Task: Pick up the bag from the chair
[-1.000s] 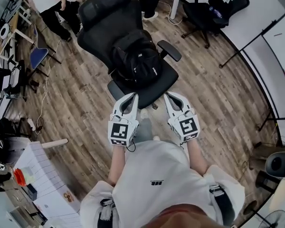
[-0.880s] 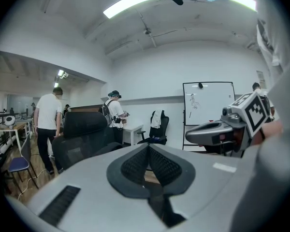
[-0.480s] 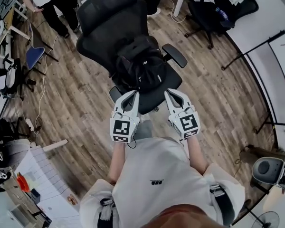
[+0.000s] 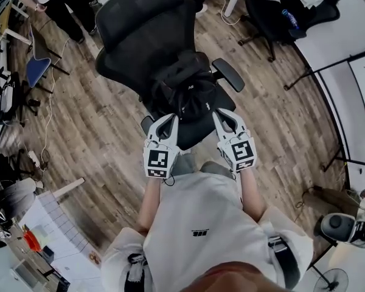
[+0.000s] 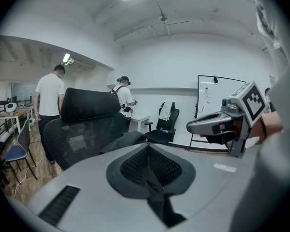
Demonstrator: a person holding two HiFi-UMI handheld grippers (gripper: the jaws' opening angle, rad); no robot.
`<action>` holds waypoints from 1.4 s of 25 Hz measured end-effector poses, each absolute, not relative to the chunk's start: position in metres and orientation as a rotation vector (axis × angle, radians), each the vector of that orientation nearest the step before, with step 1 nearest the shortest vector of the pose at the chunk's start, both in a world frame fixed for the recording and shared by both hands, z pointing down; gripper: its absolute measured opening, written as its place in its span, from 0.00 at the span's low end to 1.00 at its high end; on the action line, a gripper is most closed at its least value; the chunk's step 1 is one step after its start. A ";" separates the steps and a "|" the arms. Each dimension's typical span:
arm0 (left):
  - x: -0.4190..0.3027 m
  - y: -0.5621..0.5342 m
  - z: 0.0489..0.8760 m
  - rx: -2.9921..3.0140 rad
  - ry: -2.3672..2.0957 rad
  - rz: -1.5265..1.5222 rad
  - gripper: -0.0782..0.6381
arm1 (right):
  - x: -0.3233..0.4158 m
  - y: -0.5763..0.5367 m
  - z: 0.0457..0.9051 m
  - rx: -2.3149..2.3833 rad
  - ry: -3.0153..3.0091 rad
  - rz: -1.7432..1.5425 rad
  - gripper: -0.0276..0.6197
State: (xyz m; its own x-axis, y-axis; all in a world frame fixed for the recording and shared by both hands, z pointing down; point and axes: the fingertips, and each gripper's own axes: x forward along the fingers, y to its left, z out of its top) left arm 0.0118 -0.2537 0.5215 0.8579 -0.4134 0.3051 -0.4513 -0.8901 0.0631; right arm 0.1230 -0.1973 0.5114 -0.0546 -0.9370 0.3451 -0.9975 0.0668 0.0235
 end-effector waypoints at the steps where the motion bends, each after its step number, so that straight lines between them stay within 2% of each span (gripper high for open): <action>1: 0.012 -0.260 0.526 2.884 -0.686 0.442 0.13 | 0.125 -0.203 0.514 1.949 -2.073 0.330 0.07; 15: 0.026 -0.307 0.583 2.674 -0.905 0.542 0.14 | 0.172 -0.259 0.563 1.812 -2.086 0.428 0.13; 35: 0.033 -0.342 0.653 2.354 -1.349 0.631 0.37 | 0.225 -0.316 0.663 1.407 -2.141 0.474 0.30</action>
